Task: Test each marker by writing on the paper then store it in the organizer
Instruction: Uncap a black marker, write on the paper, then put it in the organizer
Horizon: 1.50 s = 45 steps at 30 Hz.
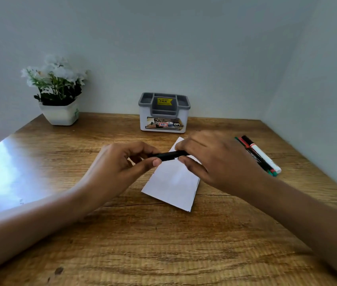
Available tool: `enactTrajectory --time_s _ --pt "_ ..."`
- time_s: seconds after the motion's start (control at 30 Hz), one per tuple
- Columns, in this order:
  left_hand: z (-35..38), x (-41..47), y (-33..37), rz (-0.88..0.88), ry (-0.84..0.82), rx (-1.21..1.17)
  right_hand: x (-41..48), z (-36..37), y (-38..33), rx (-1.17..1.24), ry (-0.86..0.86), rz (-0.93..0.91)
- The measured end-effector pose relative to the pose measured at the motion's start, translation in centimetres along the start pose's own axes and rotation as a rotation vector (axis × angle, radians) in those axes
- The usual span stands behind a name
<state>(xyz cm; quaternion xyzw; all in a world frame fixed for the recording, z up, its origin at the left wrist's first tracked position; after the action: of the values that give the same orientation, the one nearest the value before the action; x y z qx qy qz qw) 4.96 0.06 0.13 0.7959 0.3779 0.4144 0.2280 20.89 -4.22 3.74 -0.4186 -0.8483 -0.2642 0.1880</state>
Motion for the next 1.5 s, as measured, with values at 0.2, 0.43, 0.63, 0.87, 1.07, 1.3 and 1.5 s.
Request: enactTrajectory --time_s 0.2,0.43,0.63,0.87,1.07,1.3,1.5 --pt "0.0 -0.1 0.6 0.080 0.008 -0.027 0.1 0.7 -1.0 0.057 -0.024 -0.008" --pt "-0.6 -0.2 0.9 0.235 0.035 0.031 0.1 0.9 -0.8 0.107 -0.033 0.003" --pt "-1.0 -0.2 1.0 0.293 -0.016 0.072 -0.1 1.5 0.1 0.142 -0.151 0.021" --pt "-2.9 0.1 0.0 0.368 -0.194 0.108 -1.5 1.2 3.8 0.304 -0.233 0.171" --pt "-2.2 -2.0 -0.4 0.543 -0.427 0.086 -1.3 0.4 4.1 1.498 -0.062 0.556" --pt "-0.9 -3.0 -2.1 0.395 -0.527 0.072 -0.1 2.1 1.3 1.906 0.006 0.648" --pt "-0.4 -3.4 -3.4 0.323 -0.568 0.161 1.3 4.9 -1.2 1.547 -0.214 0.636"
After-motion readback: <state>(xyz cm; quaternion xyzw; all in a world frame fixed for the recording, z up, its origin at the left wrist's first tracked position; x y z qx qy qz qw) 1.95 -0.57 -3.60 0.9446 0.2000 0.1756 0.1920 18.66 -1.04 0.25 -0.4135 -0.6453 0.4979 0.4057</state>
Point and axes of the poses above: each hand's wrist, its own x-axis towards the middle knuckle, its own z-axis out of the palm, y = z × x, the point moved 6 cm from there along x, towards the middle knuckle, and after that the axes turned 2 degrees about -x, right-handed, at the moved point
